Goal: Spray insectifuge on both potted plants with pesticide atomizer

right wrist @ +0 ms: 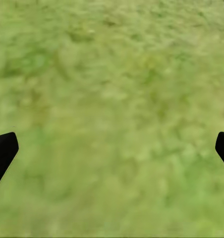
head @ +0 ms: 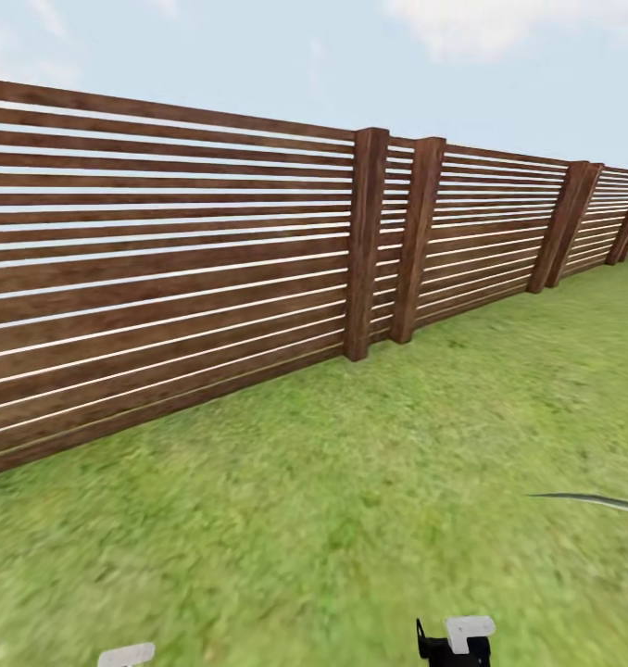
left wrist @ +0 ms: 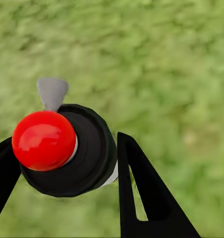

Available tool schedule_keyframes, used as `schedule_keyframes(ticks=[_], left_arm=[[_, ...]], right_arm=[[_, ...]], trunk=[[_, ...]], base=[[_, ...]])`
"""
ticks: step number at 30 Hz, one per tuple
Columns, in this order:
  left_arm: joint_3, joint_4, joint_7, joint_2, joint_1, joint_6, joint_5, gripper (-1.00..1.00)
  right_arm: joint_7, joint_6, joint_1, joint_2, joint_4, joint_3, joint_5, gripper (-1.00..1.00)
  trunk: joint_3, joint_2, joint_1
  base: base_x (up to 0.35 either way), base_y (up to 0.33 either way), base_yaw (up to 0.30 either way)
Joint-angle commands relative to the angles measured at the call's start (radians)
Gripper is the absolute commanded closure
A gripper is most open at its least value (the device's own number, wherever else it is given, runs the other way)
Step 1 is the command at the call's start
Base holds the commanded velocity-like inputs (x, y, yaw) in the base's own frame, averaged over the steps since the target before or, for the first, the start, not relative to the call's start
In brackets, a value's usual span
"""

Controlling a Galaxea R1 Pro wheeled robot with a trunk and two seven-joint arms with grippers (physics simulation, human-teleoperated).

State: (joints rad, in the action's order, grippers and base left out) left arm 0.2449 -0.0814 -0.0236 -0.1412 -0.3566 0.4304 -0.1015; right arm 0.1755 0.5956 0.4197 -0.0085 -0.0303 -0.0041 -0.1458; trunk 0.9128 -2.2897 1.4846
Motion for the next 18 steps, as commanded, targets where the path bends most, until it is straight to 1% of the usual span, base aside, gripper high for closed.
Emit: schedule_keyframes(ticks=[1,18], left_arm=[[0.007,0.001,-0.002,0.000,-0.001,0.004,-0.010,1.00],[0.007,0.001,-0.002,0.000,-0.001,0.004,-0.010,1.00]], right_arm=[[0.009,0.001,0.001,0.000,0.001,-0.001,-0.011,-1.00],[0.010,0.001,0.001,0.001,0.001,-0.001,-0.011,-1.00]], trunk=[[0.001,0.000,0.000],[0.001,0.000,0.000]], base=[[0.339,0.000,0.000],[0.339,0.000,0.000]])
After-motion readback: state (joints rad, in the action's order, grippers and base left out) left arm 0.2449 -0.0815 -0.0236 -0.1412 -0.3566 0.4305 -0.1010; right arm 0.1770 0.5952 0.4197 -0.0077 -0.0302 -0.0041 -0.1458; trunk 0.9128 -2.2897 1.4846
